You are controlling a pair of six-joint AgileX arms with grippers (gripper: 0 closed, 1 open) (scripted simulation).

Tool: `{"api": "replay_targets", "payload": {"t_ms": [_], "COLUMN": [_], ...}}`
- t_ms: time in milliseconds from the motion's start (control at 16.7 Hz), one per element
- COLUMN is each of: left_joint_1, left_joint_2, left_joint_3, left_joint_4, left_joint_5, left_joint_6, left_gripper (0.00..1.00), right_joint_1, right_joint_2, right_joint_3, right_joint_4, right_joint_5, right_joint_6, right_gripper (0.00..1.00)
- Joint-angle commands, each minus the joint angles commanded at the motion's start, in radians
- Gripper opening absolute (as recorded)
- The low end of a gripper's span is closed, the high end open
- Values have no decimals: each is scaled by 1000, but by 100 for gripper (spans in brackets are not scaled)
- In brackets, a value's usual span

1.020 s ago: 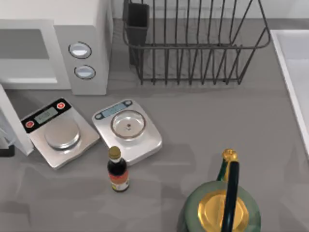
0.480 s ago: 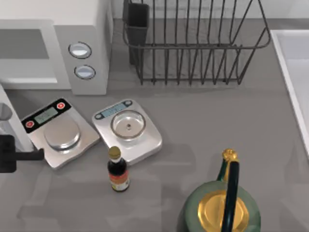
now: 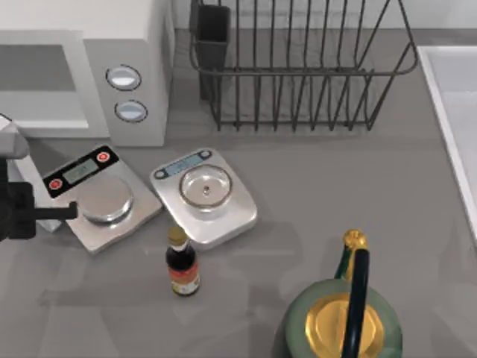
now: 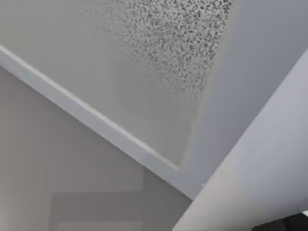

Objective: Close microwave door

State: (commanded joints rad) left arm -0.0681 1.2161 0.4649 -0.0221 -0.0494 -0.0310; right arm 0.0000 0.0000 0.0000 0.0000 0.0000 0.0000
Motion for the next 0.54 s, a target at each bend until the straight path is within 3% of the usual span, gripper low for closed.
{"api": "replay_targets", "payload": {"t_ms": [300, 540], "left_joint_1": [9, 12], "left_joint_2": [264, 335], "left_joint_3": [144, 193], "left_joint_4": [106, 143], "left_joint_5": [8, 10], "left_joint_6": [9, 12], "left_gripper": [0, 0], "right_joint_1": [0, 0], "right_joint_2": [0, 0], "right_joint_3": [0, 0], "right_joint_4": [0, 0], "right_joint_5": [0, 0], "right_joint_6": [0, 0], "right_gripper": [100, 100]}}
